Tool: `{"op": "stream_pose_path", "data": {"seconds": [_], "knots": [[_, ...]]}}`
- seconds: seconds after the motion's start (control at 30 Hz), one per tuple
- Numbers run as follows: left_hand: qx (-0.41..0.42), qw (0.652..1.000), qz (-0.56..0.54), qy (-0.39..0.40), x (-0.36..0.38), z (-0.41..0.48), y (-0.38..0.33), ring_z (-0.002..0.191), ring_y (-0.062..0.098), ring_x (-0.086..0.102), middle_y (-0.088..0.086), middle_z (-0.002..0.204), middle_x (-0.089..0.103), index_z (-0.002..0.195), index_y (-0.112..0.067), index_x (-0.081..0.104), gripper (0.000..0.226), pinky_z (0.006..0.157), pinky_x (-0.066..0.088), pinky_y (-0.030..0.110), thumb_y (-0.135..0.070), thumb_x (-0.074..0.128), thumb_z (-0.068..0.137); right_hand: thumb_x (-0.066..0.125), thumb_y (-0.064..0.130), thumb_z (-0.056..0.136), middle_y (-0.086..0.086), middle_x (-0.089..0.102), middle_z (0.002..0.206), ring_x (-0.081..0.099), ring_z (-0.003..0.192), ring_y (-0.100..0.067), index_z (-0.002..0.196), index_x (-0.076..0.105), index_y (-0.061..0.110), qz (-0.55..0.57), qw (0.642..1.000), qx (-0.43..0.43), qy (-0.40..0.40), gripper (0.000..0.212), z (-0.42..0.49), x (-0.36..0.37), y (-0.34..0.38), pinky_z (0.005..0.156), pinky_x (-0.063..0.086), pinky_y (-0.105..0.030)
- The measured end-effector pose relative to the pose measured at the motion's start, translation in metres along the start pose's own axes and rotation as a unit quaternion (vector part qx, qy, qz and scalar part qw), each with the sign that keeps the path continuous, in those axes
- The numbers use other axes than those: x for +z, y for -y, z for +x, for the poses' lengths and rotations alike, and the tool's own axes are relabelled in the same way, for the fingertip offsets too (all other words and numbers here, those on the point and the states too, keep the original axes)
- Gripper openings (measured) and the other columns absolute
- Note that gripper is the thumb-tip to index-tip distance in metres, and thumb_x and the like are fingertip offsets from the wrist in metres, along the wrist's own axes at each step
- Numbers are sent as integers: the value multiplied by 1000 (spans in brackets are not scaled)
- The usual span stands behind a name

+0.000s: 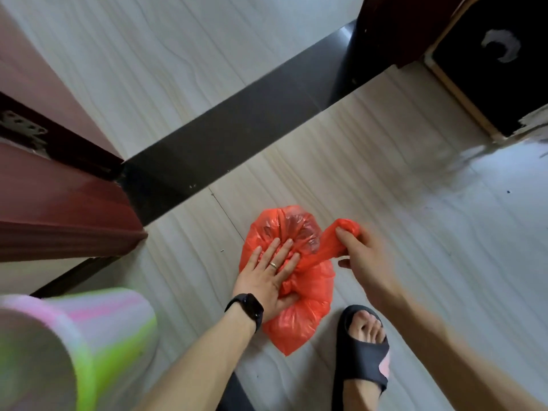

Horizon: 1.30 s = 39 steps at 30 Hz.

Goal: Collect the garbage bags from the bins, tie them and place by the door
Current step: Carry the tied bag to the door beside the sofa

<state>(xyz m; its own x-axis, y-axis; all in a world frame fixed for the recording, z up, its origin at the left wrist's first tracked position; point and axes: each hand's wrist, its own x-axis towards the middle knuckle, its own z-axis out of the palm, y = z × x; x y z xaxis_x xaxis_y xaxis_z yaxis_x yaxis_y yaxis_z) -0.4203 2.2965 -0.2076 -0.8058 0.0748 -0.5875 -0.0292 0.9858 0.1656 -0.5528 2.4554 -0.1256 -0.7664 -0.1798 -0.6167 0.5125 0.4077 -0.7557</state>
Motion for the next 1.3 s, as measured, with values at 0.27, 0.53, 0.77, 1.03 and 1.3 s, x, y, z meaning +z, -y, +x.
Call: {"op": "stream_pose_path", "data": {"seconds": [0.27,0.53,0.77,1.03,1.3], "knots": [[-79,985,-30,148,-164,-79,-43,151,26,2,9,163,15,152,-33,28,63,120,5,54,-48,48,93,59,18,92,4,68,70,61,53,-4,89,67,13,-70,989,91,93,10,-117,-34,96,51,46,-21],[-97,985,-69,121,-386,-197,-108,134,29,38,9,143,47,154,-36,17,63,103,38,47,-35,43,96,62,20,90,5,67,66,63,51,-5,76,61,21,-43,994,97,-12,15,-268,-147,274,50,48,-20],[17,997,-61,41,-564,-262,-215,139,30,34,10,152,38,151,-41,24,61,111,33,46,-35,45,94,62,20,89,-4,70,77,66,57,-10,89,65,10,-18,990,93,-100,11,-410,-285,407,56,53,-26],[210,973,20,-94,-722,-278,-404,139,31,36,12,155,34,146,-34,39,58,113,34,42,-43,49,90,68,30,89,-13,73,90,71,80,-27,89,66,16,135,928,-21,-345,14,-550,-466,464,71,56,-45],[358,919,93,-138,-780,-227,-635,135,25,44,7,150,44,144,-34,43,57,111,38,37,-45,52,88,68,22,91,-4,67,78,63,72,-12,89,66,2,312,840,-86,-436,20,-594,-645,416,62,50,-27]]}}
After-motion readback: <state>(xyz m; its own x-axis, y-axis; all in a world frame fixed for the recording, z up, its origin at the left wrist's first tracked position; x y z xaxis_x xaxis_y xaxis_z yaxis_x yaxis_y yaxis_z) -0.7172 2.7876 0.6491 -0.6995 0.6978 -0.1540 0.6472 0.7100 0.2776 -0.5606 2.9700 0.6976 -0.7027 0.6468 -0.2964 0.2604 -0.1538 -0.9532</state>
